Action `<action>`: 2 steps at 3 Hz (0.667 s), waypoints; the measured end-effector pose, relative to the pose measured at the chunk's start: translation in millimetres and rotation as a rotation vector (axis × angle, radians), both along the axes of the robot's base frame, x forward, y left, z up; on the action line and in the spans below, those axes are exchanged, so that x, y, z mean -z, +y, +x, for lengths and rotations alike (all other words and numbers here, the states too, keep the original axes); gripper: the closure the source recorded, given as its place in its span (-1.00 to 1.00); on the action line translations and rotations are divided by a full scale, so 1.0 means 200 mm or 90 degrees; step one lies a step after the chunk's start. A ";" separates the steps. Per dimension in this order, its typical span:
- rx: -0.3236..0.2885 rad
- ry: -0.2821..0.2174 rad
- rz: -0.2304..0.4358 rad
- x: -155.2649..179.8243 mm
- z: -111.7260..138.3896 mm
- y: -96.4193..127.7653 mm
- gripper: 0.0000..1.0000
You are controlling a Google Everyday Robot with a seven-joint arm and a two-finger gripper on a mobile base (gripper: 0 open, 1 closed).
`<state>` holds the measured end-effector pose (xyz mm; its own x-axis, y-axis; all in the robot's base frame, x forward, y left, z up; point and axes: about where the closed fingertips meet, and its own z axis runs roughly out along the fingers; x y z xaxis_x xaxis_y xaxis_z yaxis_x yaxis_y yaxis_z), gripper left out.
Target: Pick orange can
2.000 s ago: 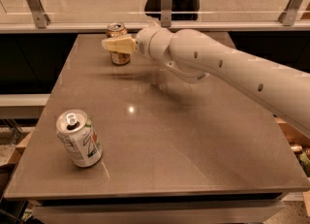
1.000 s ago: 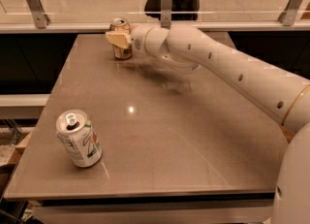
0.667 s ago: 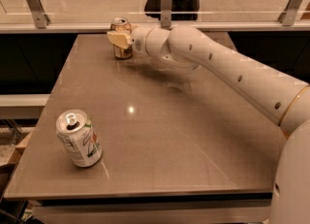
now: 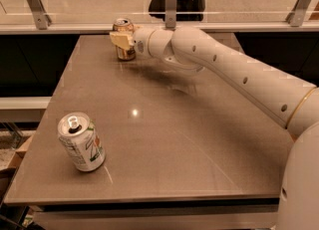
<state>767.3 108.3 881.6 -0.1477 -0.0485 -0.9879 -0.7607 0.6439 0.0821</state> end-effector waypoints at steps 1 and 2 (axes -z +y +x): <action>0.000 0.000 0.000 0.00 0.00 0.00 1.00; -0.013 0.002 0.009 -0.02 -0.02 0.00 1.00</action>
Offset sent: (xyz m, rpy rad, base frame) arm -0.0079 -0.0055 0.0104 0.0345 0.0077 0.0402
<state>763.5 108.6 885.7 -0.1503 -0.0371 -0.9879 -0.7730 0.6274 0.0941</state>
